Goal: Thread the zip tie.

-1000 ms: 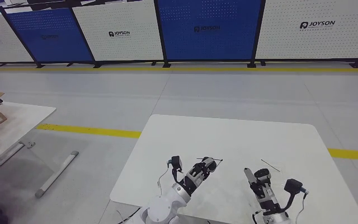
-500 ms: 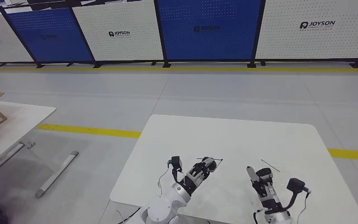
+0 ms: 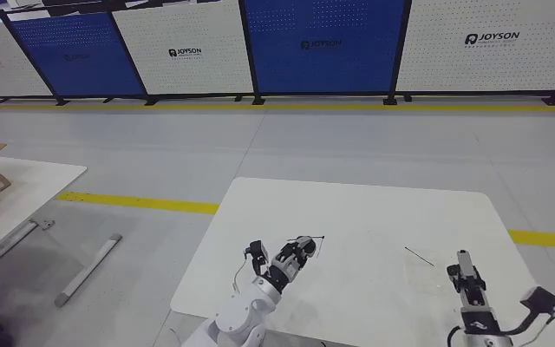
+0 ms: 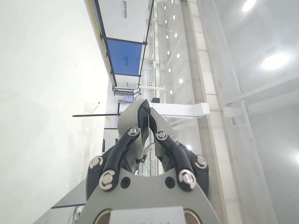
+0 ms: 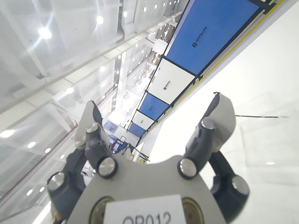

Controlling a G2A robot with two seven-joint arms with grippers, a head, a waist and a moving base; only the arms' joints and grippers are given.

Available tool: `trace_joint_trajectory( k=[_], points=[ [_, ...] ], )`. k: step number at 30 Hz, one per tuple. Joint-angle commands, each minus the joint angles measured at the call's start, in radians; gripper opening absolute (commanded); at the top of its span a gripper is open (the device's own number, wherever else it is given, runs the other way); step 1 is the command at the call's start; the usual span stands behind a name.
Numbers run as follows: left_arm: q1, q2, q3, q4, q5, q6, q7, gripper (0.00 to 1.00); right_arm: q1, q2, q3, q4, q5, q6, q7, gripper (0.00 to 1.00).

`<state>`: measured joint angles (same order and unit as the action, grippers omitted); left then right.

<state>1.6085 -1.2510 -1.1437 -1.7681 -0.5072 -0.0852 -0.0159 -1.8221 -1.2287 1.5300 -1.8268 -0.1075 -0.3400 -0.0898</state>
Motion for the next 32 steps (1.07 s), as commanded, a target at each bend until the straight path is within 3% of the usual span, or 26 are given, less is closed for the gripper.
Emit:
trace_joint_trajectory(
  k=[1, 6, 32],
  points=[
    [-0.007, -0.002, 0.001, 0.014, -0.003, 0.001, 0.025, 0.00, -0.004, 0.000, 0.016, 0.005, 0.052, 0.000, -0.011, 1.00],
    [-0.014, -0.010, 0.011, 0.030, 0.085, -0.028, 0.162, 0.00, -0.009, -0.004, 0.054, 0.030, 0.150, 0.000, -0.021, 1.00],
    [-0.014, -0.010, 0.011, 0.030, 0.085, -0.028, 0.162, 0.00, -0.009, -0.004, 0.054, 0.030, 0.150, 0.000, -0.021, 1.00]
  ],
)
